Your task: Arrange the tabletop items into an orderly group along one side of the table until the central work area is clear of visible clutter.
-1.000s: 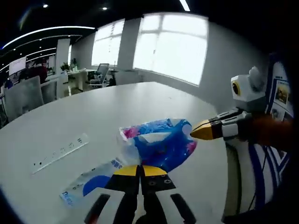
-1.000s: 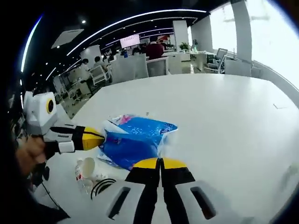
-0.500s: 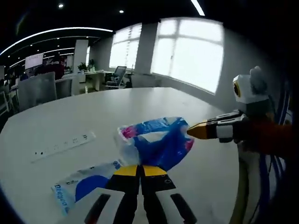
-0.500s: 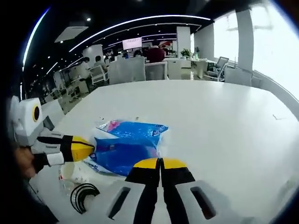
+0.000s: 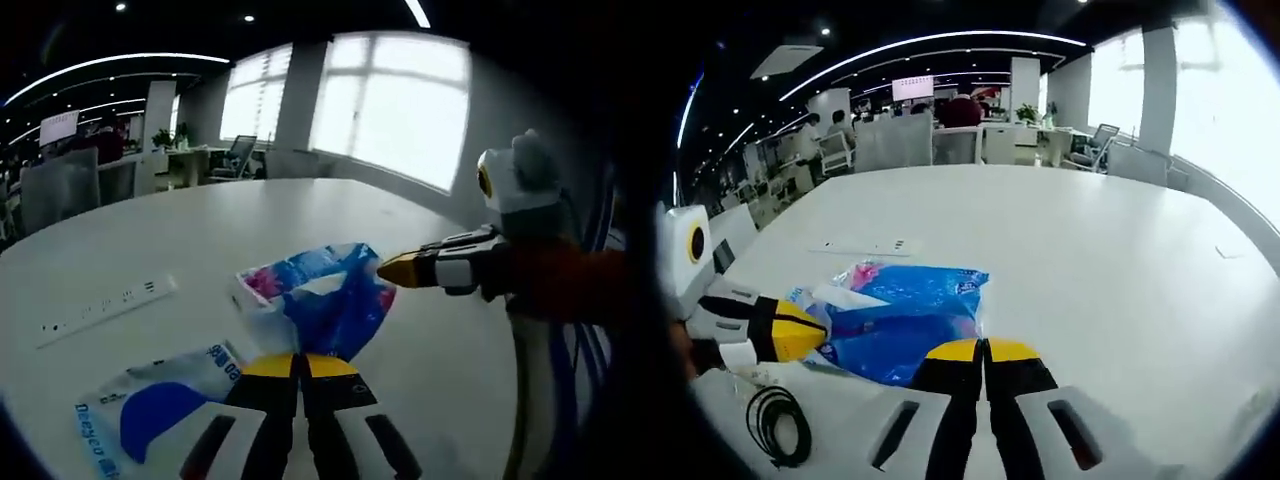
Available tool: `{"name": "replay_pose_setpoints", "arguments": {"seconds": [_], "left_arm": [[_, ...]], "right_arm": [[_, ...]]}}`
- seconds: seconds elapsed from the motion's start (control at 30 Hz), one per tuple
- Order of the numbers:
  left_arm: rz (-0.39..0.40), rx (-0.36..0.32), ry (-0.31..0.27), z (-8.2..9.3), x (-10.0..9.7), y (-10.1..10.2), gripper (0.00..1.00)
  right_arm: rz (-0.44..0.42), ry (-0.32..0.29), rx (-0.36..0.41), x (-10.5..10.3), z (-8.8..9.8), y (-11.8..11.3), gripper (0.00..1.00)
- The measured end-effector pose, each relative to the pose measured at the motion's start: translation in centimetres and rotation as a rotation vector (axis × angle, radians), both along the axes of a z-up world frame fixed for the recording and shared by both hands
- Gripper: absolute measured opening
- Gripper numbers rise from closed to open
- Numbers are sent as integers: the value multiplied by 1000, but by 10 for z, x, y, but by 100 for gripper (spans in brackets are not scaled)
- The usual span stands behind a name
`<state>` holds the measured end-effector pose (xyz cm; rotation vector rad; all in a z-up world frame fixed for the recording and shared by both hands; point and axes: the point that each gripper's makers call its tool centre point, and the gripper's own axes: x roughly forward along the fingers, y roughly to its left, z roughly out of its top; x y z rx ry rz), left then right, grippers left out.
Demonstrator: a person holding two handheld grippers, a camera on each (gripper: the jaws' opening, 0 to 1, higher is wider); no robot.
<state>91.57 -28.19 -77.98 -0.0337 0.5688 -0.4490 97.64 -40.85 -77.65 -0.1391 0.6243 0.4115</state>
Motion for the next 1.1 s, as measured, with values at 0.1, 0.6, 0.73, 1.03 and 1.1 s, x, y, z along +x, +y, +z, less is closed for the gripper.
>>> {"name": "replay_pose_setpoints", "arguments": {"seconds": [0.1,0.6,0.73,1.03,1.1], "left_arm": [[-2,-22,11,-6,4,-3,0],[-70,22,91,-47,24,-8,1],[-69,17,113,-55,24,-10,1],[-79,30,140,-65,24,-13,2],[-75,24,154,-67,23,-12,2]], "right_arm": [[-8,4,-14,7,-10,-2,0],[-28,56,-58,20,-49,-4,0],[-25,72,-71,19,-58,-6,0],[-20,89,-96,21,-68,-7,0],[-19,93,-98,21,-69,-7,0]]}}
